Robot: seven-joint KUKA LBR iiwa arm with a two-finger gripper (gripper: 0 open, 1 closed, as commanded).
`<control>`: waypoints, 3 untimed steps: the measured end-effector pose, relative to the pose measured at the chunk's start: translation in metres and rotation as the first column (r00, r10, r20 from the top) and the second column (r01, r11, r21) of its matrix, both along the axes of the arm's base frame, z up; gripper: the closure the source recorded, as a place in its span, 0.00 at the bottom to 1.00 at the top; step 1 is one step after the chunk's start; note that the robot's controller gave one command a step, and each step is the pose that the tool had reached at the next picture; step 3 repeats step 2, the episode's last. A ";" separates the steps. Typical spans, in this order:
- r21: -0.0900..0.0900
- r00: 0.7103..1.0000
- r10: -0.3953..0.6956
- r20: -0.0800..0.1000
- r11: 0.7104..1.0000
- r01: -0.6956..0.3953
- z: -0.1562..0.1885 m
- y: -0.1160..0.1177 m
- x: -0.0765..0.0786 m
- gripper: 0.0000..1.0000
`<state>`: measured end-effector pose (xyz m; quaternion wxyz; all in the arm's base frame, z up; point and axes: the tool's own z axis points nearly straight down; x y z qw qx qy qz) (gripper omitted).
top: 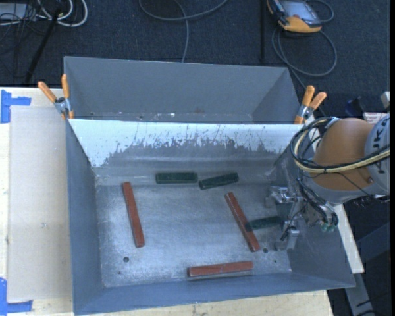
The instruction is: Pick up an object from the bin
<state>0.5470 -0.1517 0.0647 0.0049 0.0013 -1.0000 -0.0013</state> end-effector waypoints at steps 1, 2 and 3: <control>-0.002 1.000 0.005 0.009 1.000 -0.005 0.005 0.000 0.003 1.00; -0.005 0.999 0.047 0.019 0.999 -0.047 0.189 0.020 0.003 1.00; -0.005 0.999 0.047 0.019 0.999 -0.047 0.189 0.020 0.003 1.00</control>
Offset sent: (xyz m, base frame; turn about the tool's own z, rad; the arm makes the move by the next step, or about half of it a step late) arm 0.0000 0.0000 0.0000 0.0000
